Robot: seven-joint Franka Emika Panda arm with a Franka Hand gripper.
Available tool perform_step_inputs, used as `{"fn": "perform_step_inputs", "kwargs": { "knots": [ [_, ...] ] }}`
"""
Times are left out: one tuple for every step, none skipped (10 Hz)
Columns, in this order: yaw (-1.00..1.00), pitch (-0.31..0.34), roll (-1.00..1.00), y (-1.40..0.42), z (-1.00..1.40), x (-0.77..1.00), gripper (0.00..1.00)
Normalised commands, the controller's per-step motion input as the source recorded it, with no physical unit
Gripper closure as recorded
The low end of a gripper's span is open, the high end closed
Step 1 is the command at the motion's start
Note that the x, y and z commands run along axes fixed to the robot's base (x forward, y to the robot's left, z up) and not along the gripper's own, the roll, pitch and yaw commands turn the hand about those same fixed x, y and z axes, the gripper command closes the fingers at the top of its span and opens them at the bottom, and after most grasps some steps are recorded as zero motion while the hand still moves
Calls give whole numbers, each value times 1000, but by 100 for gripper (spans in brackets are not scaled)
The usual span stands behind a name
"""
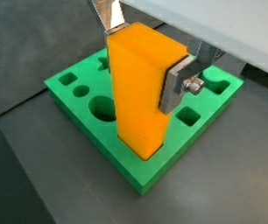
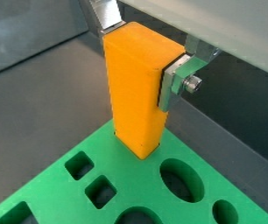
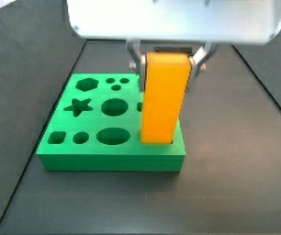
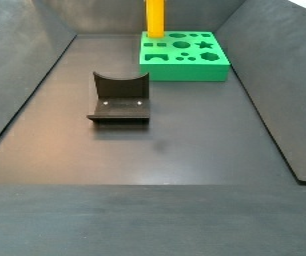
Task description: Insert the rectangle object.
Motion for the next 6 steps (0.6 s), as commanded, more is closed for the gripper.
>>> {"fn": "perform_step_inputs", "kwargs": {
  "knots": [
    [0,0,0,-91,-454,0,100],
    [0,-14,0,-74,-394,0,100],
    [0,-87,-4,-46,-277,-54,100],
    [0,-107,-54,0,-146,-29,100],
    [0,-61,0,0,-57,0,100],
    [0,-4,0,0,0,0,100]
  ]
}}
